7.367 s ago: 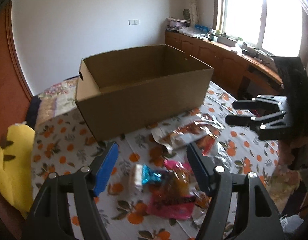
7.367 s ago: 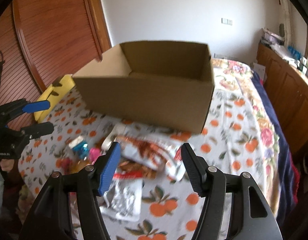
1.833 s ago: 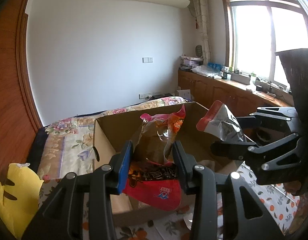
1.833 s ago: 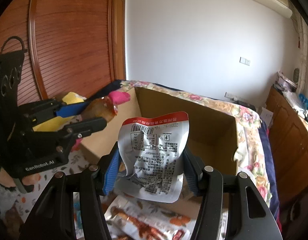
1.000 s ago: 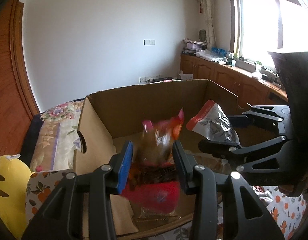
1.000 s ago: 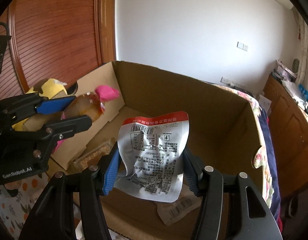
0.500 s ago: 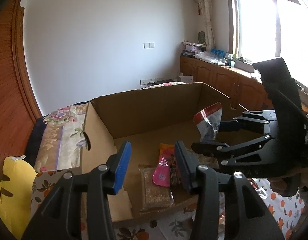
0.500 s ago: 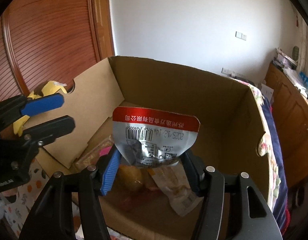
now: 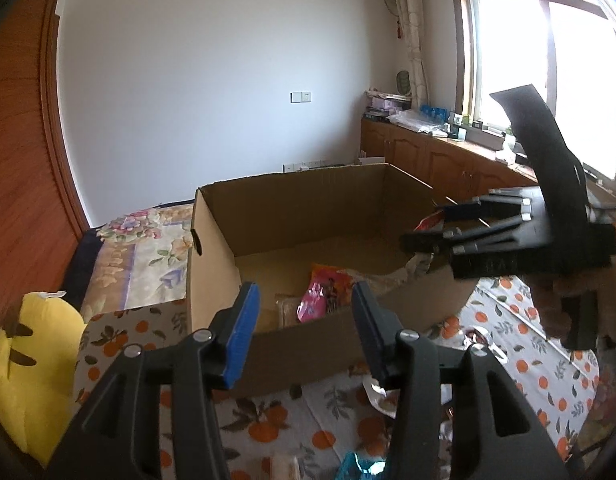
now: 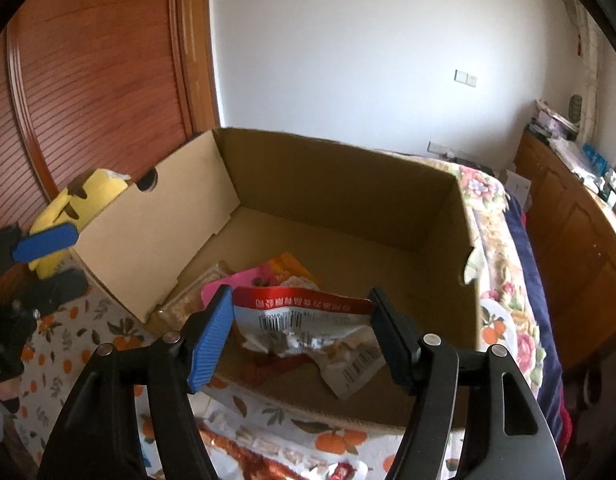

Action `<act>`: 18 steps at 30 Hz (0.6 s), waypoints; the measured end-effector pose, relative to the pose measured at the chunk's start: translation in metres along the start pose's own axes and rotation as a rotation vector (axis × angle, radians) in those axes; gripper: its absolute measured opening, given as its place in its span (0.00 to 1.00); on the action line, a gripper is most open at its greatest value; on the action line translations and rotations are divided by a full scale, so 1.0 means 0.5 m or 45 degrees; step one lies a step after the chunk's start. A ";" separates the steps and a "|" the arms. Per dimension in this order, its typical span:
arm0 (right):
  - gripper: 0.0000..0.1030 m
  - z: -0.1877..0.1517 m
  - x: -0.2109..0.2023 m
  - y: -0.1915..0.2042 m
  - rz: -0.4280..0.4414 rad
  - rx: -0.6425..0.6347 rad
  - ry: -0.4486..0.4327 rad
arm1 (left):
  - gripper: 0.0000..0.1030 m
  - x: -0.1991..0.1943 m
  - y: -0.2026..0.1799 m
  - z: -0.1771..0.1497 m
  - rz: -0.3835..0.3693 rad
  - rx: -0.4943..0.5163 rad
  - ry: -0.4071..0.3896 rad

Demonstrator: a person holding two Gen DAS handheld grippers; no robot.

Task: Organize snacks
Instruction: 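Lower both bags into the cardboard box and open both tools, then move both tools back from the box toward the snacks on the bedspread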

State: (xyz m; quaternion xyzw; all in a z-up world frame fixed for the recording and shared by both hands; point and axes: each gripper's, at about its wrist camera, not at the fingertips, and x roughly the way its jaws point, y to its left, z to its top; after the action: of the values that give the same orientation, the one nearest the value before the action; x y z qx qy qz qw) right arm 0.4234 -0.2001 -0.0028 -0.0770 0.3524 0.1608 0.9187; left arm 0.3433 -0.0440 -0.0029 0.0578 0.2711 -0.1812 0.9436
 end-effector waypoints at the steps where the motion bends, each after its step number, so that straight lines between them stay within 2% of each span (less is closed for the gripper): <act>1: 0.68 0.005 -0.003 0.003 -0.010 -0.004 -0.004 | 0.47 -0.006 -0.005 -0.002 0.000 0.002 0.005; 5: 0.74 0.017 0.011 0.014 -0.060 -0.055 0.005 | 0.47 -0.030 -0.016 -0.013 0.003 0.017 0.013; 8: 0.74 0.019 0.019 0.005 -0.070 -0.031 0.024 | 0.47 -0.054 -0.026 -0.021 0.006 0.026 0.013; 18: 0.75 -0.049 -0.104 0.024 -0.011 -0.029 -0.061 | 0.49 -0.095 -0.060 -0.091 -0.009 0.012 0.062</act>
State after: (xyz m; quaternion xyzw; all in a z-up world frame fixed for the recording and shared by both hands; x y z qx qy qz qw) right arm 0.3676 -0.2077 0.0139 -0.0851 0.3279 0.1627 0.9267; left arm 0.2725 -0.0475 -0.0163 0.0659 0.2932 -0.1843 0.9358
